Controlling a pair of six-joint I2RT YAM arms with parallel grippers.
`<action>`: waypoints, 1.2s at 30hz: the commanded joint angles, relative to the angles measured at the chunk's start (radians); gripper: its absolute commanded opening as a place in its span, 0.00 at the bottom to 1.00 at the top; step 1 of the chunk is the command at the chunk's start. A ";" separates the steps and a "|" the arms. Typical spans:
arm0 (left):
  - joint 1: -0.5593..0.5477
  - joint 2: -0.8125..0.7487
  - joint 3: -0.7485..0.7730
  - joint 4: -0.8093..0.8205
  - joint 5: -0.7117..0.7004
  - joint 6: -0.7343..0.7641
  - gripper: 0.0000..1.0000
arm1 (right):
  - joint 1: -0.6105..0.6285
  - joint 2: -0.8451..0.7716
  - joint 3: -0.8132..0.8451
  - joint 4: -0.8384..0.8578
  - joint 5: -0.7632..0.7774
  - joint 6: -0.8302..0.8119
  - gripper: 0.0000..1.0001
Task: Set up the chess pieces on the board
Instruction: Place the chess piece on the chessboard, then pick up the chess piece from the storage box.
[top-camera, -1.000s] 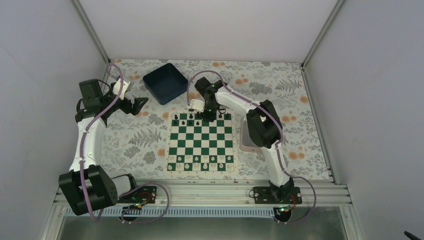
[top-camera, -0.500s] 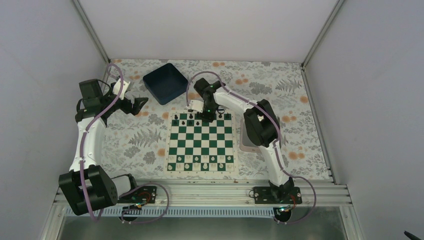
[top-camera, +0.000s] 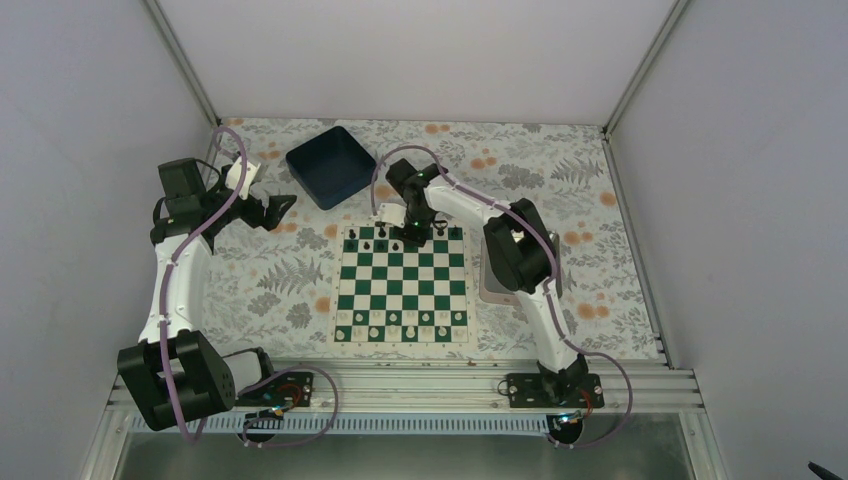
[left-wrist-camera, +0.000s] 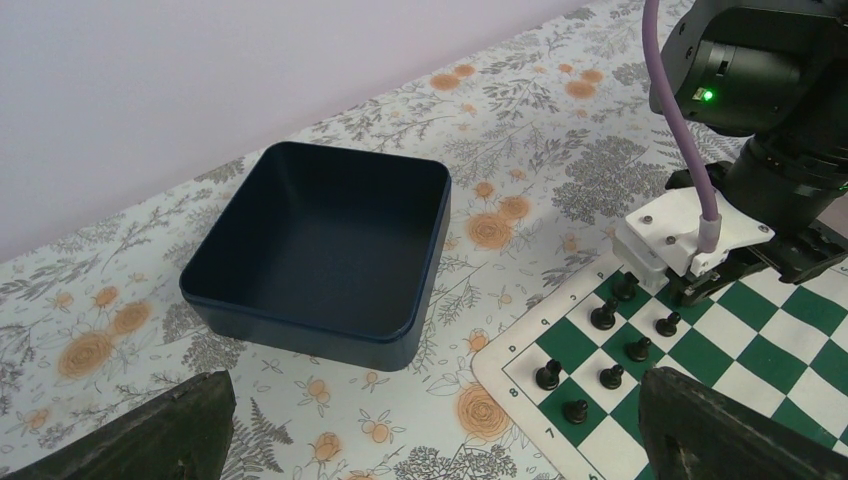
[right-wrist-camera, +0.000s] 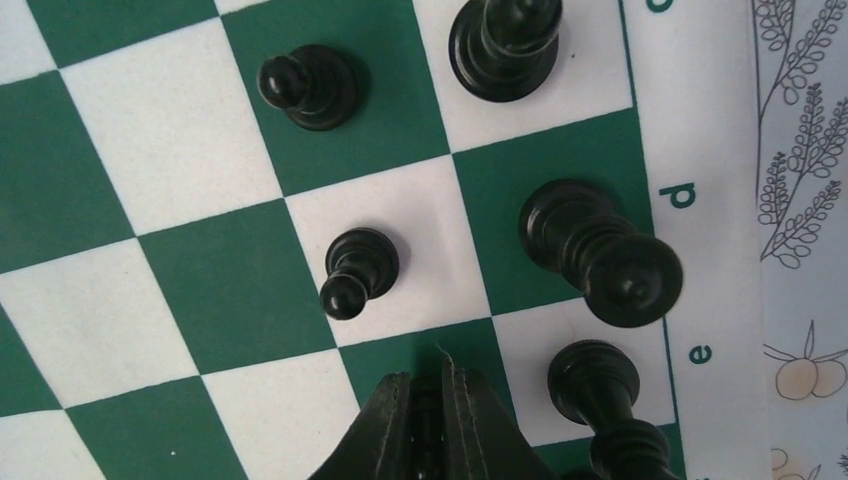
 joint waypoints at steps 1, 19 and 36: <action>0.005 -0.006 0.012 0.016 0.020 0.020 1.00 | 0.012 0.027 0.021 -0.008 -0.008 -0.006 0.09; 0.007 -0.031 0.006 0.024 0.015 0.015 1.00 | -0.159 -0.414 -0.072 -0.103 0.040 -0.015 0.47; 0.007 -0.014 0.009 0.015 0.031 0.020 1.00 | -0.597 -0.741 -0.782 0.108 0.279 -0.050 0.51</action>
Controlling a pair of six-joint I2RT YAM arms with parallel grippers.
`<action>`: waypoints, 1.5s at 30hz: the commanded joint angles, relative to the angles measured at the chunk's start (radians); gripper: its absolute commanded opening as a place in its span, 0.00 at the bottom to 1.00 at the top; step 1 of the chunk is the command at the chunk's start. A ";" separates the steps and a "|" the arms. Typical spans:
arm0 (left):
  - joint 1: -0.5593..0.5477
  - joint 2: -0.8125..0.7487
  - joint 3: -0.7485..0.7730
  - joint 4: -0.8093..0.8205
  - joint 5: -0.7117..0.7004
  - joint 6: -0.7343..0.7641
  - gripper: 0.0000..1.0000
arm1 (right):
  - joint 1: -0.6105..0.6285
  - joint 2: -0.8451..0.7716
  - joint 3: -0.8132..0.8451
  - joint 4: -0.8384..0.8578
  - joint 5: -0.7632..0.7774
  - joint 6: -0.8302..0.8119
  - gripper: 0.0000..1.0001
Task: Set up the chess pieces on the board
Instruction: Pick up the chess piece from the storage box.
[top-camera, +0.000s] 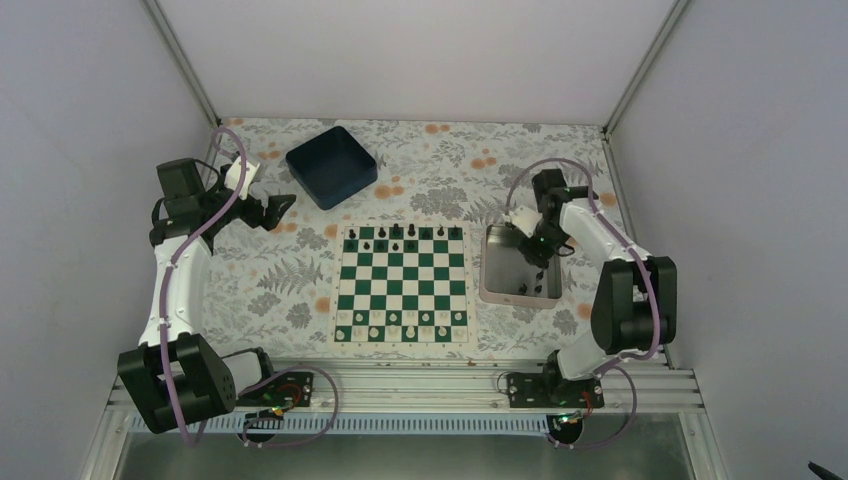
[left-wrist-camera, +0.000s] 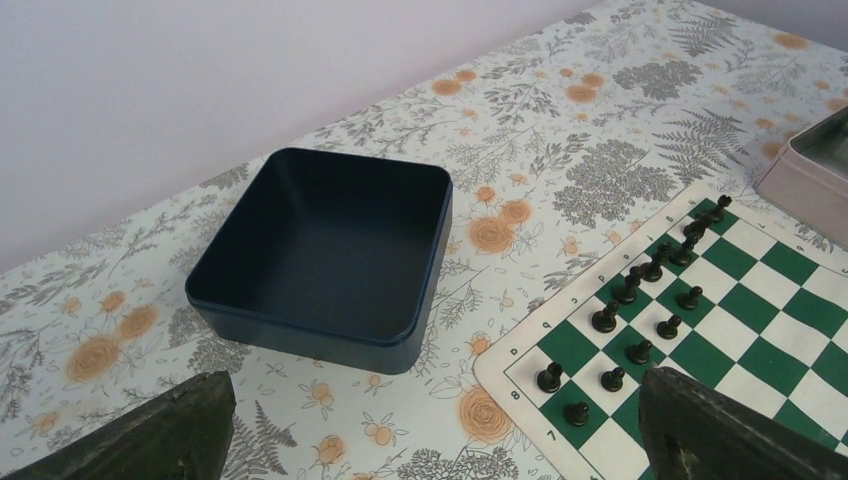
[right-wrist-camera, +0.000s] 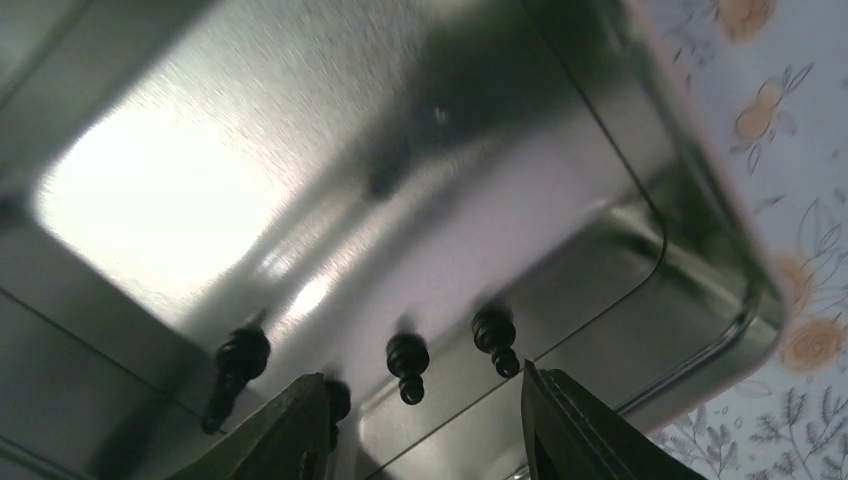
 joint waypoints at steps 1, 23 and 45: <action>0.005 -0.003 0.009 0.015 0.030 0.020 1.00 | -0.025 -0.018 -0.070 0.109 0.098 0.001 0.51; 0.005 0.007 0.010 0.014 0.035 0.021 1.00 | -0.036 0.065 -0.104 0.164 0.189 -0.014 0.27; 0.005 0.009 0.012 0.012 0.039 0.021 1.00 | -0.045 0.089 -0.189 0.244 0.177 -0.028 0.25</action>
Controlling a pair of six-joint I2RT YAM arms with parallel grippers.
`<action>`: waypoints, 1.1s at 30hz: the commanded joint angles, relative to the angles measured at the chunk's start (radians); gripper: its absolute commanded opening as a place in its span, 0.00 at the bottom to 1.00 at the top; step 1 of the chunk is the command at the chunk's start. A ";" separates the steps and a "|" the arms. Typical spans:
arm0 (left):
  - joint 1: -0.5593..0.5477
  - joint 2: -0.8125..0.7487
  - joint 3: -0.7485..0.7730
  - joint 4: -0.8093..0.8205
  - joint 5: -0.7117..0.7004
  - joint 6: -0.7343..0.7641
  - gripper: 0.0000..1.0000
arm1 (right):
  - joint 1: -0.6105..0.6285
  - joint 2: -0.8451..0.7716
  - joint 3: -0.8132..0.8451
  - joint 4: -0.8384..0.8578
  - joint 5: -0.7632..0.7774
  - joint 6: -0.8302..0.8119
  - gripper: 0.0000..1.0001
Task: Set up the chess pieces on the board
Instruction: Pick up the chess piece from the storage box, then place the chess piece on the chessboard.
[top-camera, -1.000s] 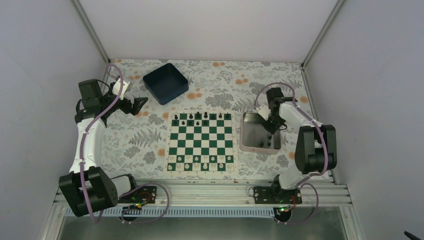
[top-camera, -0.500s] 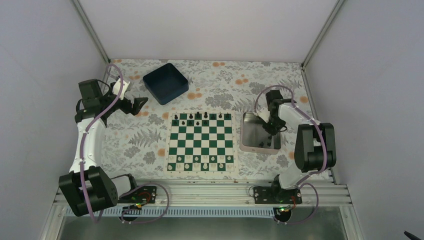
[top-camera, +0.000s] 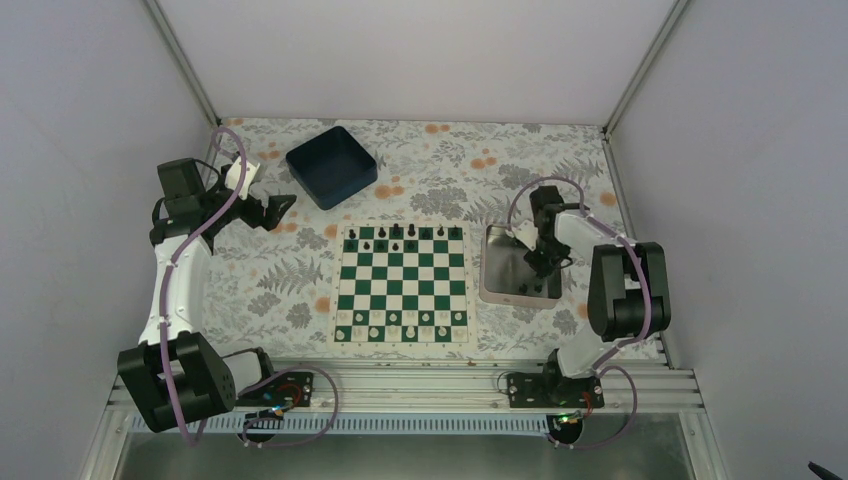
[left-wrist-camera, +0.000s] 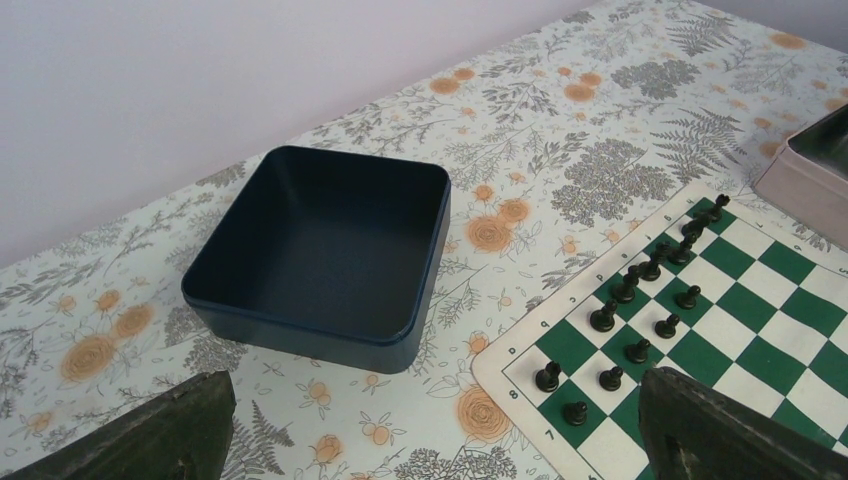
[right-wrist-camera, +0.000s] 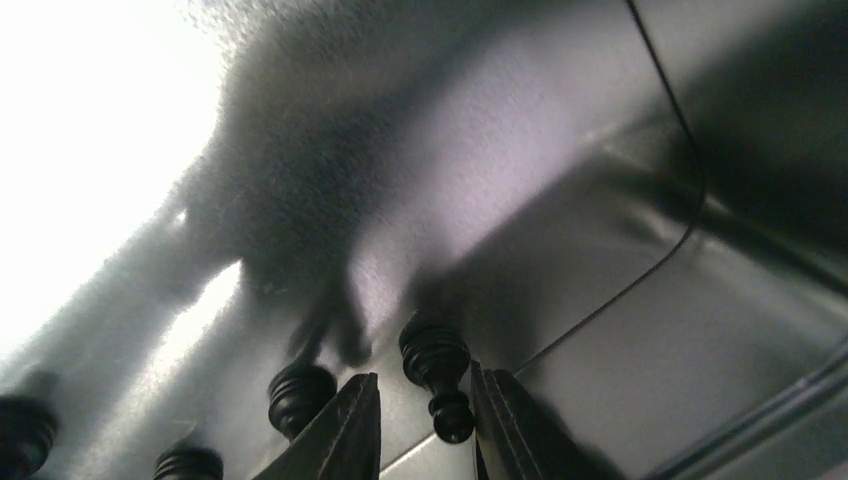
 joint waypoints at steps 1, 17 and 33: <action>0.005 0.004 0.012 0.011 0.036 0.019 1.00 | -0.012 0.024 -0.012 0.035 -0.019 -0.012 0.25; 0.005 0.006 0.014 0.010 0.034 0.019 1.00 | 0.071 -0.064 0.185 -0.151 -0.102 0.019 0.05; 0.004 -0.005 0.019 0.006 0.026 0.017 1.00 | 0.543 0.232 0.583 -0.250 -0.204 0.077 0.06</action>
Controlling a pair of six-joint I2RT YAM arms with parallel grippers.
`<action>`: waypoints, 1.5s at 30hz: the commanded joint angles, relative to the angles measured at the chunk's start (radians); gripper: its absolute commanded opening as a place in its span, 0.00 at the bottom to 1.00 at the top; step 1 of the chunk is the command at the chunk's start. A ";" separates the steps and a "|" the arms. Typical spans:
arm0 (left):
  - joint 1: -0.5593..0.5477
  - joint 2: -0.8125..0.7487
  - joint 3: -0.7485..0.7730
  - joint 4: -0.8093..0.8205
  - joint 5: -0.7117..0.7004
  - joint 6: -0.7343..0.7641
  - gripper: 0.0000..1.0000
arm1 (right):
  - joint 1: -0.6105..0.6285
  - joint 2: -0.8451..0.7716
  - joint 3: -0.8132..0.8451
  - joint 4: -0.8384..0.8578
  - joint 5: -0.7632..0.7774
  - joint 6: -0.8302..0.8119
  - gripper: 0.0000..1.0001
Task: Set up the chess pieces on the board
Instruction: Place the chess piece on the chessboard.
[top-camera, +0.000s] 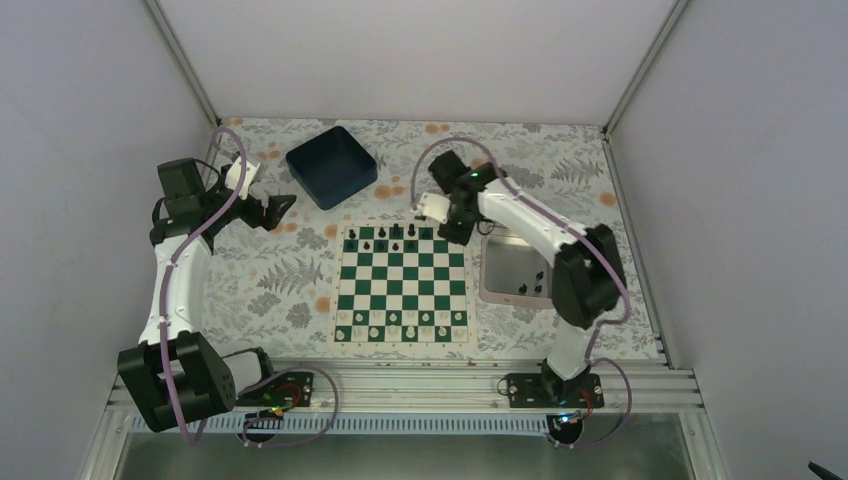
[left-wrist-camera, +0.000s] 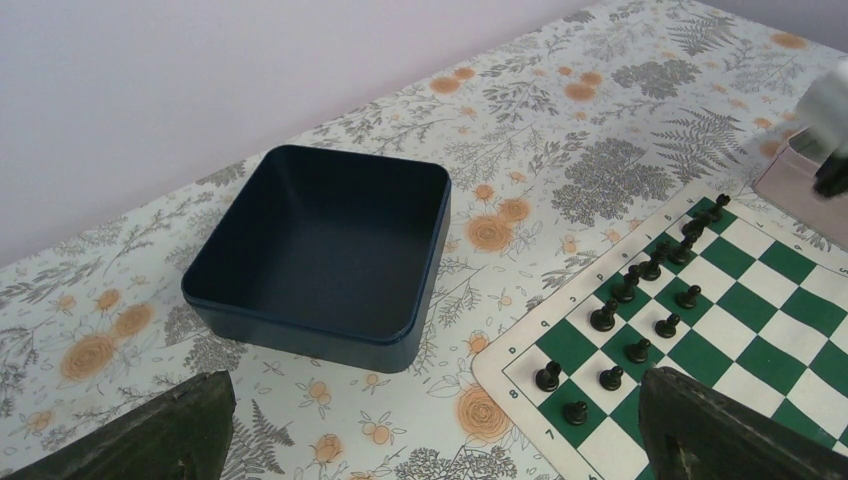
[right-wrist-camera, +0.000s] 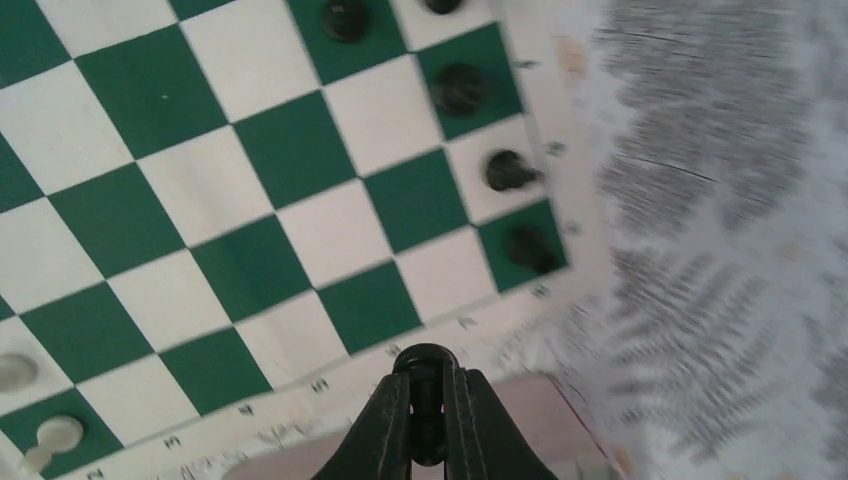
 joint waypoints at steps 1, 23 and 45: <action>0.005 -0.006 0.019 0.006 0.027 0.017 1.00 | 0.054 0.124 0.048 0.002 -0.024 0.012 0.07; 0.006 0.006 0.014 0.013 0.021 0.020 1.00 | 0.093 0.390 0.244 0.019 -0.110 -0.028 0.06; 0.006 0.008 0.014 0.013 0.017 0.019 1.00 | 0.084 0.417 0.175 0.066 -0.068 -0.026 0.07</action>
